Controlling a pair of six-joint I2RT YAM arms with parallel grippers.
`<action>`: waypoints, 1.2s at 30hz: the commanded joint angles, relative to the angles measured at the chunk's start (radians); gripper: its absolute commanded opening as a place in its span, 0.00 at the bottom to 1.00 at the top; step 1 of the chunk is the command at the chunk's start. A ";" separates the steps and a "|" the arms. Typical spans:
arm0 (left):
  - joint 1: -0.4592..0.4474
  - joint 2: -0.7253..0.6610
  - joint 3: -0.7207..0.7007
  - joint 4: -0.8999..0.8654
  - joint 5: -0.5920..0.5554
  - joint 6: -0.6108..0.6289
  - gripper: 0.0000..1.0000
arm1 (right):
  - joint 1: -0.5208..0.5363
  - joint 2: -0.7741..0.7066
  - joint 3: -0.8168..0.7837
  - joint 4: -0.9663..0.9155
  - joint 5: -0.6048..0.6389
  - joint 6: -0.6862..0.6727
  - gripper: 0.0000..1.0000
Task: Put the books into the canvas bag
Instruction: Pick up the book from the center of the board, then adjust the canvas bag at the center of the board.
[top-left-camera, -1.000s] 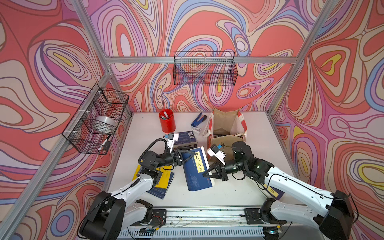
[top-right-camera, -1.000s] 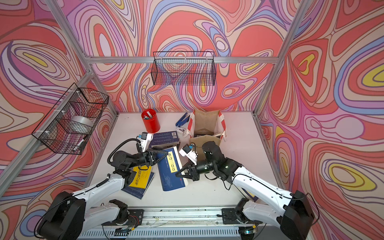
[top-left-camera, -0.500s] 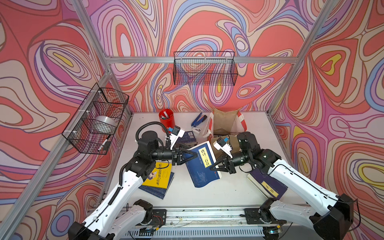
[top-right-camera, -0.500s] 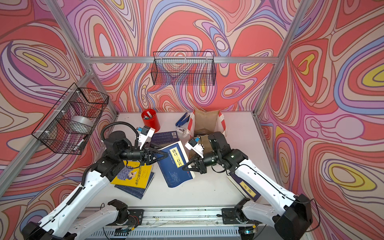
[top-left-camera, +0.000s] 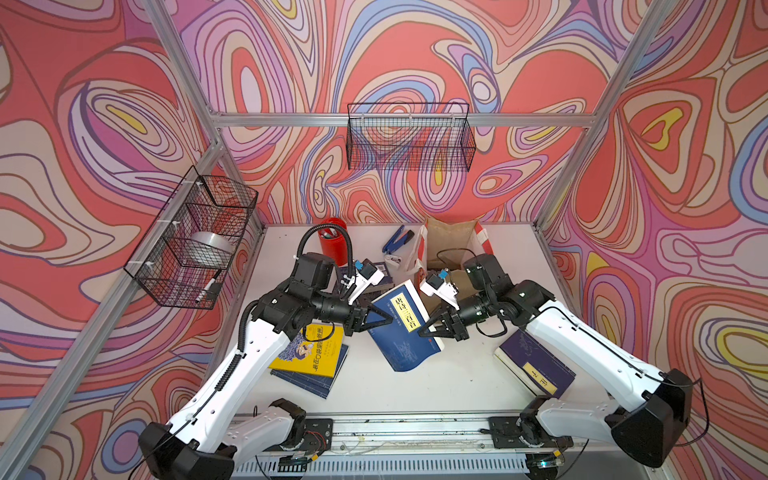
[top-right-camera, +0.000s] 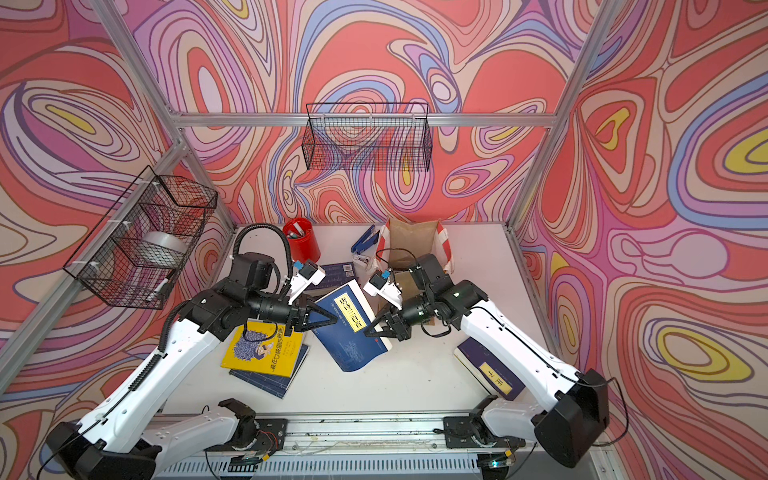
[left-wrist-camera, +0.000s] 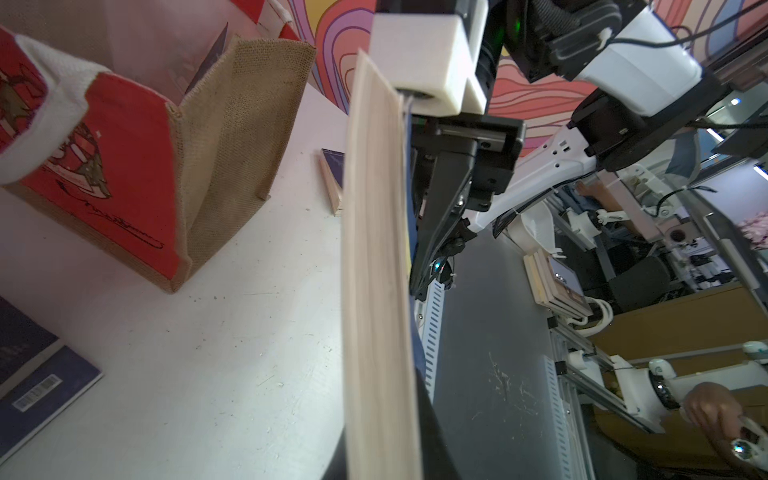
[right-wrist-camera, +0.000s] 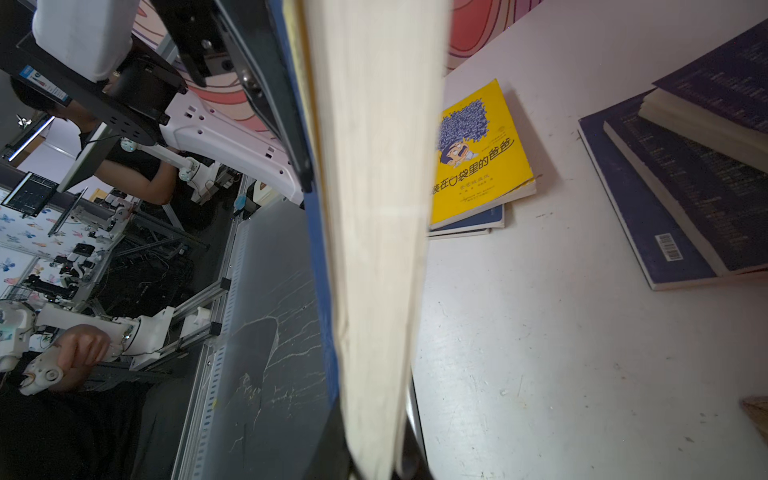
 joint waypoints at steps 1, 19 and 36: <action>0.007 -0.006 0.022 -0.104 -0.063 0.071 0.00 | -0.011 -0.024 0.015 0.003 0.057 0.011 0.47; 0.007 -0.102 0.064 0.142 -0.621 0.023 0.00 | -0.147 -0.052 0.241 -0.077 1.205 0.388 0.92; 0.007 0.154 0.321 0.383 -0.574 0.007 0.00 | -0.226 0.127 0.400 -0.120 1.203 0.533 0.88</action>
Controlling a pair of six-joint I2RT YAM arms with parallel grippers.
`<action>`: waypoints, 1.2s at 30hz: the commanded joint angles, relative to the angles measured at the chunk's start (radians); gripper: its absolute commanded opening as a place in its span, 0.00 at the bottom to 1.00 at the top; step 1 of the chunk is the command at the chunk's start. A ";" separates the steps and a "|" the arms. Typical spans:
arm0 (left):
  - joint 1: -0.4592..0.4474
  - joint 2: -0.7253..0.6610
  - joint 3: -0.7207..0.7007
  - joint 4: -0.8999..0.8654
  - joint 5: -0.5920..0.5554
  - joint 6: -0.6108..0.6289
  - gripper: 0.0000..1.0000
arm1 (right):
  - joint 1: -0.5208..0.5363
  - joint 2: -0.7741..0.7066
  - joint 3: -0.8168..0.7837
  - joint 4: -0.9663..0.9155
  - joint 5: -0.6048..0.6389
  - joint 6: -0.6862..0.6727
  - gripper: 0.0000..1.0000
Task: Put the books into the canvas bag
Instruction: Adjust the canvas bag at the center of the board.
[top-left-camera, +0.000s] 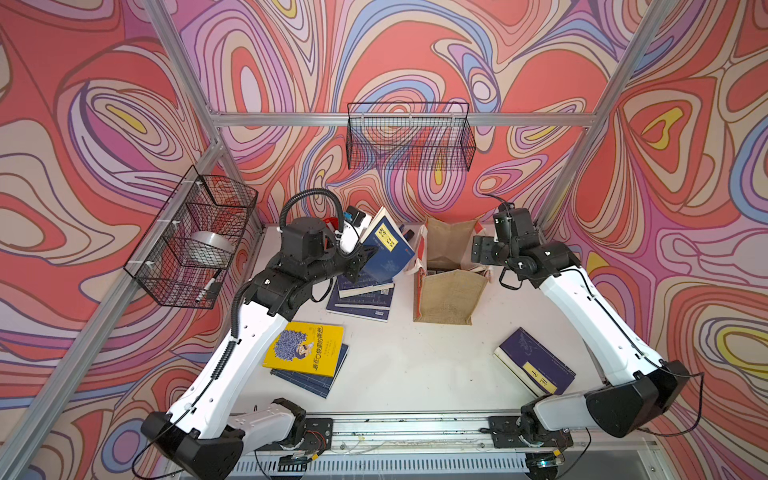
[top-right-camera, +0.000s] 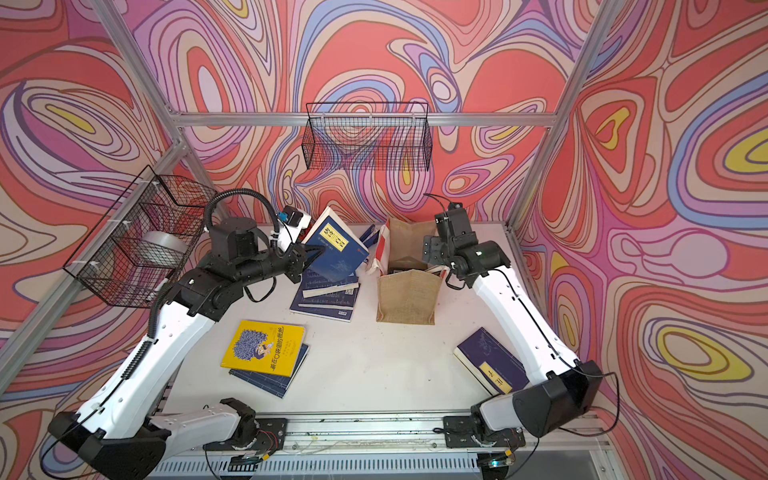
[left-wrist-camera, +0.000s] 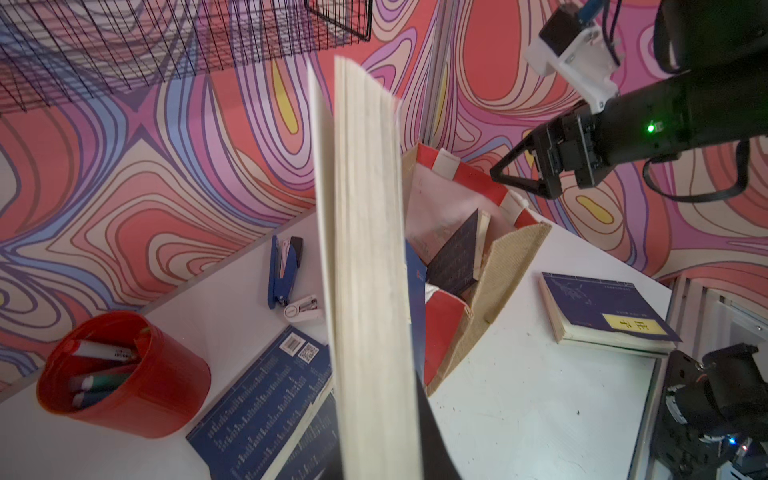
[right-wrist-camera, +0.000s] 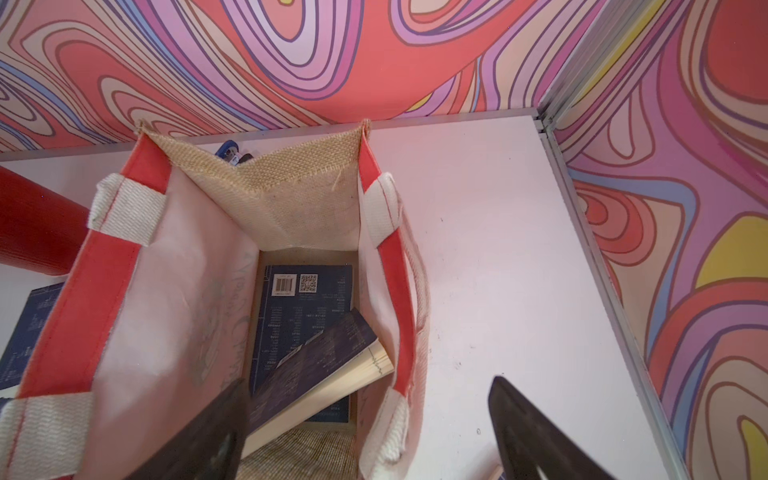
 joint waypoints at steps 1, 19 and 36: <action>0.003 0.034 0.043 0.141 0.023 -0.018 0.00 | 0.011 -0.037 0.001 -0.005 -0.111 0.099 0.87; 0.003 0.273 0.184 0.342 0.056 -0.012 0.00 | 0.227 -0.343 -0.442 0.157 -0.026 0.555 0.89; 0.141 0.056 0.029 0.213 -0.407 -0.067 0.00 | 0.269 0.271 0.197 0.014 -0.072 0.155 0.90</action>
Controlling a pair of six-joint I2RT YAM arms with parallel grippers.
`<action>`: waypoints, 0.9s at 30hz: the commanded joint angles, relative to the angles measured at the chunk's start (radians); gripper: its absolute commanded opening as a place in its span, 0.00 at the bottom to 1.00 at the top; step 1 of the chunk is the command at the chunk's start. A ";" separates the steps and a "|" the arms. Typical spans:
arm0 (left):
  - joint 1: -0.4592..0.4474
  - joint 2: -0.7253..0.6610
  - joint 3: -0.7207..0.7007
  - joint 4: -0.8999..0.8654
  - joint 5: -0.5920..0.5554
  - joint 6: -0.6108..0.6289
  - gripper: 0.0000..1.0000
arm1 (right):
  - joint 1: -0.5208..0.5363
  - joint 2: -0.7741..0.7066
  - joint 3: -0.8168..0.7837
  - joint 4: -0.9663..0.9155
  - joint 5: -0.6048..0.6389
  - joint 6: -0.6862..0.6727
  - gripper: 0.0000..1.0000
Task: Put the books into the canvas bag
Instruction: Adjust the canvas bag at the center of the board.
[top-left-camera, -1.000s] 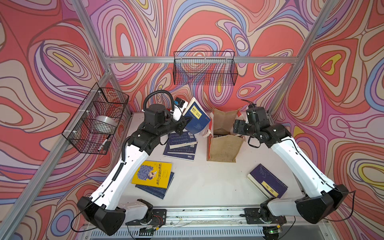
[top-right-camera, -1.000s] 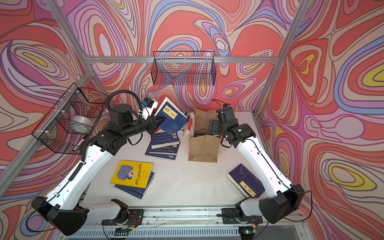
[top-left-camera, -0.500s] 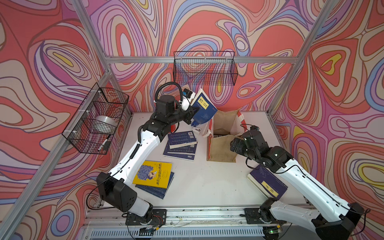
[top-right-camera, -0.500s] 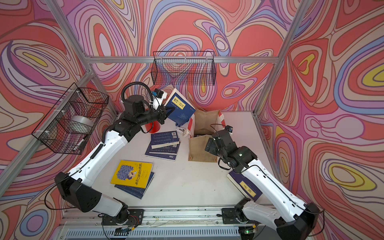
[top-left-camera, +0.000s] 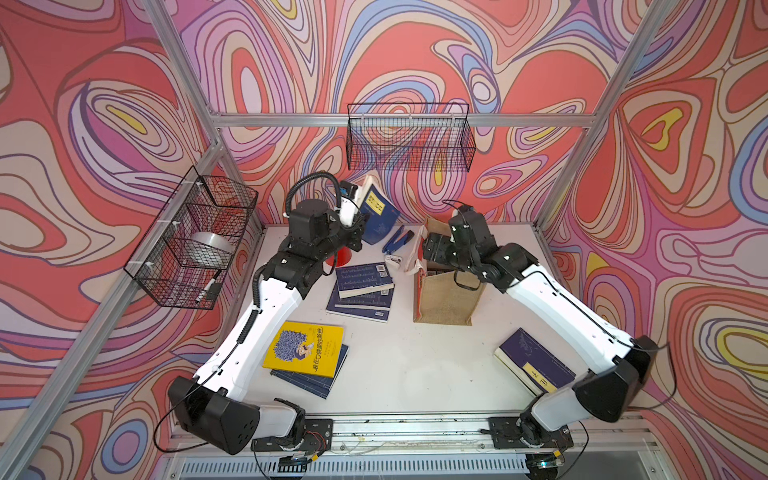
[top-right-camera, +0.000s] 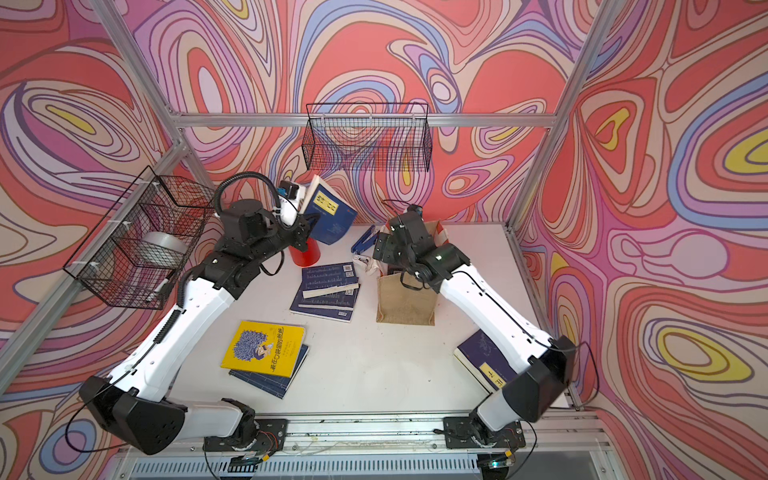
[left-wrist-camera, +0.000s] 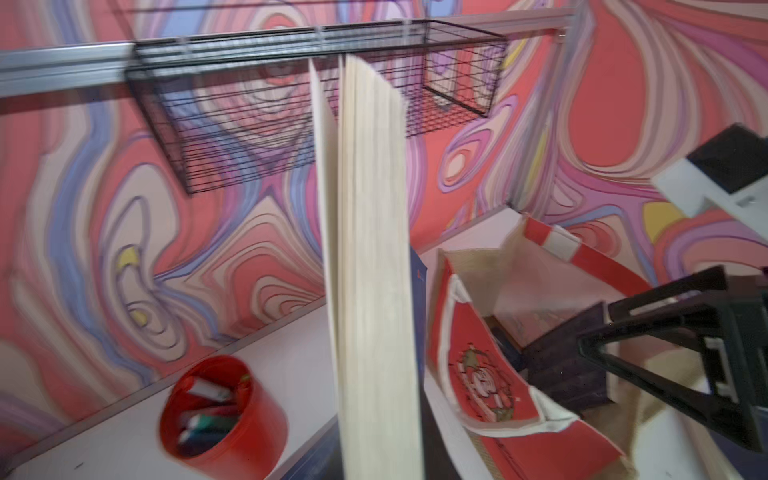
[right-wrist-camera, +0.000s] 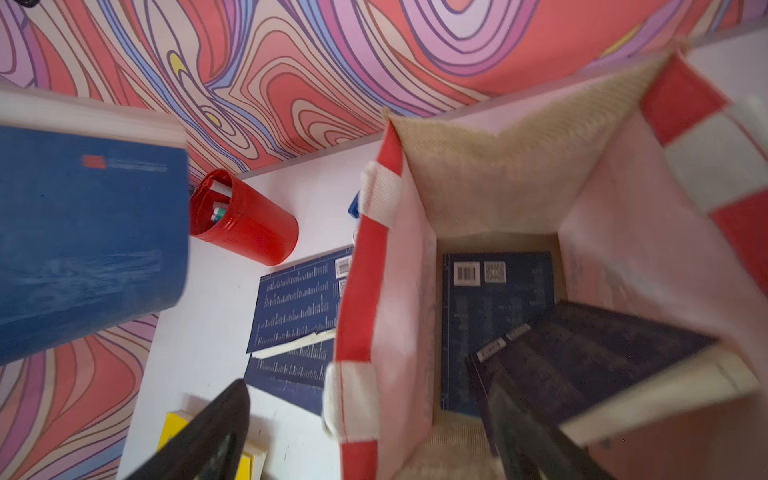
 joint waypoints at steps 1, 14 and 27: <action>0.041 -0.066 0.007 -0.049 -0.208 -0.035 0.00 | 0.012 0.116 0.099 -0.146 0.030 -0.144 0.90; 0.106 -0.245 -0.097 -0.130 -0.282 -0.023 0.00 | 0.065 0.484 0.523 -0.430 0.287 -0.245 0.51; 0.106 -0.238 -0.079 -0.137 -0.210 -0.035 0.00 | 0.160 0.205 0.193 -0.270 0.180 -0.491 0.00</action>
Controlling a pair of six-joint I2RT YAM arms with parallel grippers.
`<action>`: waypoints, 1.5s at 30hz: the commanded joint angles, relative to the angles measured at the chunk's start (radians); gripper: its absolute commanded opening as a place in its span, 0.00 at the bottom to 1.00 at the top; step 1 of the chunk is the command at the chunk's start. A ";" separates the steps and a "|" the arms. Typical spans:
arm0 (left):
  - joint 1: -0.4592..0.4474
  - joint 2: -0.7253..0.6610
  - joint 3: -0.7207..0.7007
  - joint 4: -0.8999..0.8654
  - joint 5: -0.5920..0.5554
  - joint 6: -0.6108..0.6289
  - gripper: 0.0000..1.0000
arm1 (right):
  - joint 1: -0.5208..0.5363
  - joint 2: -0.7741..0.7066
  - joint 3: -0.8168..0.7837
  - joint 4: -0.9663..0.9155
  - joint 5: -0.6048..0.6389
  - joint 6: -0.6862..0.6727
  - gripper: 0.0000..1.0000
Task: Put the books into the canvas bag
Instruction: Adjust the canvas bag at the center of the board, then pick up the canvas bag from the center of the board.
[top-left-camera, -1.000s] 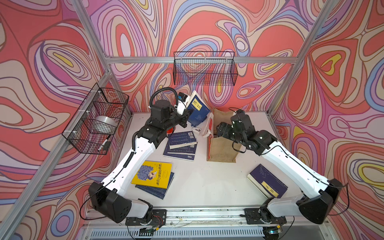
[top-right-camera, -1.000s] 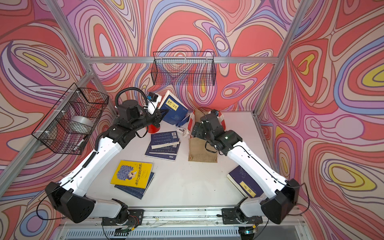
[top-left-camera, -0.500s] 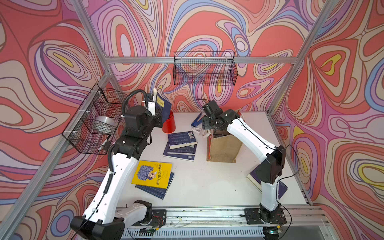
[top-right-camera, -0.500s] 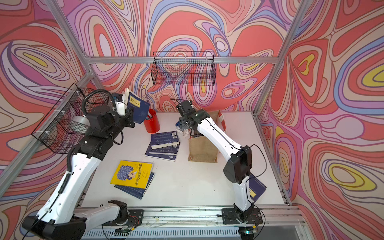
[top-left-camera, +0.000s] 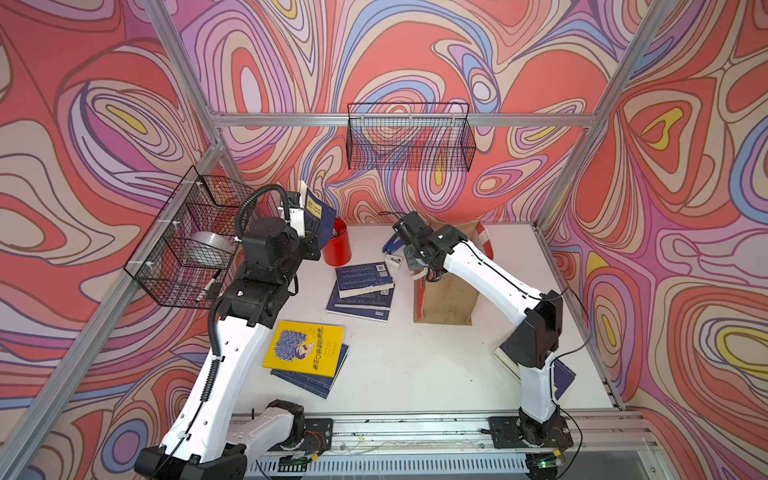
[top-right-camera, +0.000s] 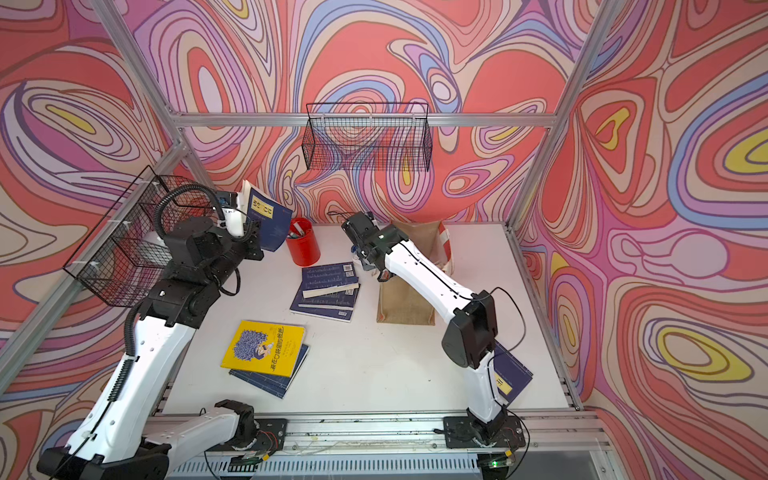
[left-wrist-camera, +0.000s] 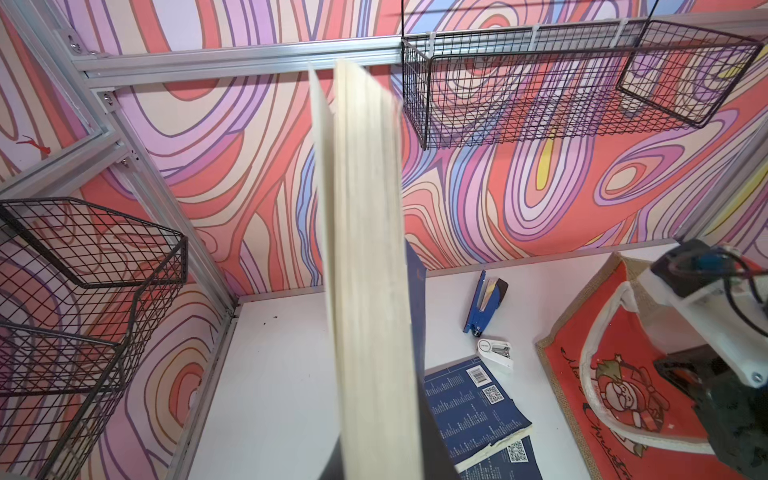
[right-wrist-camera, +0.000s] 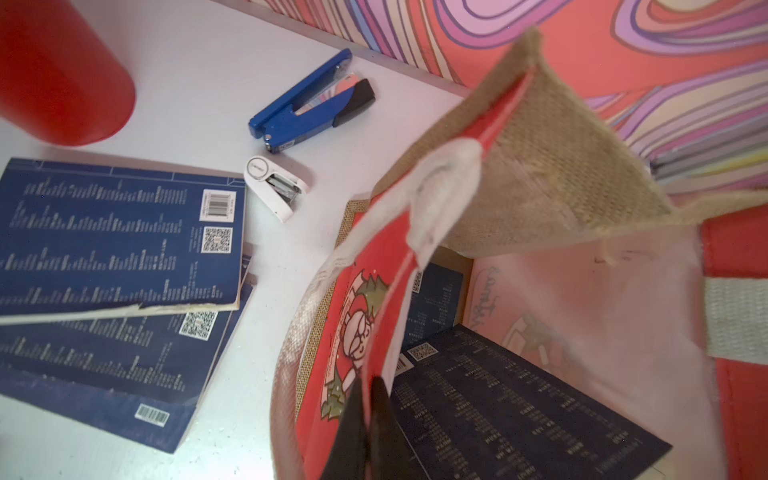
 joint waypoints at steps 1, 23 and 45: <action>0.002 0.001 0.023 0.001 0.049 -0.001 0.00 | 0.080 -0.218 -0.188 0.078 -0.106 -0.191 0.00; -0.028 0.059 0.212 -0.120 0.837 -0.057 0.00 | -0.198 -0.649 -0.408 -0.071 -0.214 0.053 0.92; -0.069 0.060 0.152 -0.026 0.967 -0.178 0.00 | -0.477 -0.441 -0.476 0.154 -0.729 -0.216 0.31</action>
